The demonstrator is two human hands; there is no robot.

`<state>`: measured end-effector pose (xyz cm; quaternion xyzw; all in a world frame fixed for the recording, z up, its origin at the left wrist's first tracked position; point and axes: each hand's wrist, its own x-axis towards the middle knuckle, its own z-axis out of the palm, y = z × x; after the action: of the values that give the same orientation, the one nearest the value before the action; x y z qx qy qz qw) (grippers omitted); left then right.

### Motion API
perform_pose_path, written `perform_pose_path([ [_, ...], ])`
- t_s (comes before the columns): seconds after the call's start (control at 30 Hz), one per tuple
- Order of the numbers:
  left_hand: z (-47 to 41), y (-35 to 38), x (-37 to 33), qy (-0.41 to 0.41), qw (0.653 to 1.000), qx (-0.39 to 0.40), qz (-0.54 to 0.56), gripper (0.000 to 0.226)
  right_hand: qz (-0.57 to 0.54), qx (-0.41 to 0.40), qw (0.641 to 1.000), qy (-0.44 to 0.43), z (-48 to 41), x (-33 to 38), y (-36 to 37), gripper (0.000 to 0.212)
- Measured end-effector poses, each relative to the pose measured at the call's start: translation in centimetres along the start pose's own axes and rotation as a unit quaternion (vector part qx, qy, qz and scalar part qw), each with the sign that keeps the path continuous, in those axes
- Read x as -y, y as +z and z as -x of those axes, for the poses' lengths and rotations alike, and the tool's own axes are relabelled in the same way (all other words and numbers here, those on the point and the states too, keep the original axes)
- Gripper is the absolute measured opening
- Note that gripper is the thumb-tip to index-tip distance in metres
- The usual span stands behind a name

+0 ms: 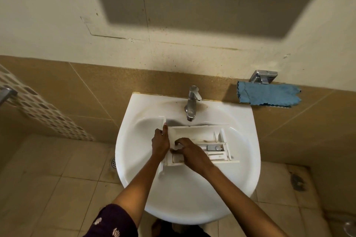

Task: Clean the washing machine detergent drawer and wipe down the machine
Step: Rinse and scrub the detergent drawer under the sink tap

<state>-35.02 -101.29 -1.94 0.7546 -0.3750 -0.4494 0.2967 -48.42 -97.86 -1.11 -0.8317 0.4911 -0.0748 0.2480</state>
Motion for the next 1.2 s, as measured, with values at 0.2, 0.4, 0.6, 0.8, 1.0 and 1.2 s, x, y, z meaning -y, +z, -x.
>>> perform_pose_path([
  [0.2,-0.3,-0.2,0.1,0.0,1.0,0.009,0.005,0.051,-0.603,-0.207,0.716,0.284,-3.3,-2.3,-4.2,0.031],
  [0.4,0.1,-0.3,-0.2,0.003,1.0,0.009,0.019,0.054,-0.817,-0.172,0.452,0.314,-5.6,-1.1,-6.1,0.026],
  [0.6,0.1,-0.3,-0.1,0.006,1.0,0.004,0.019,0.052,-0.54,0.06,0.786,0.295,-4.8,1.2,-5.6,0.03],
  [0.8,0.2,-0.2,-0.2,-0.003,1.0,0.0,0.018,0.054,-0.283,0.053,0.93,0.229,-4.6,2.2,-4.5,0.025],
  [1.0,0.6,-0.2,-0.6,-0.006,1.0,-0.003,0.022,0.052,-0.078,0.08,0.981,0.16,-3.2,3.2,-1.4,0.036],
  [1.2,0.4,-0.1,-0.1,0.002,1.0,-0.005,0.015,0.054,-0.044,0.115,0.98,0.157,-2.7,1.1,-2.1,0.029],
])
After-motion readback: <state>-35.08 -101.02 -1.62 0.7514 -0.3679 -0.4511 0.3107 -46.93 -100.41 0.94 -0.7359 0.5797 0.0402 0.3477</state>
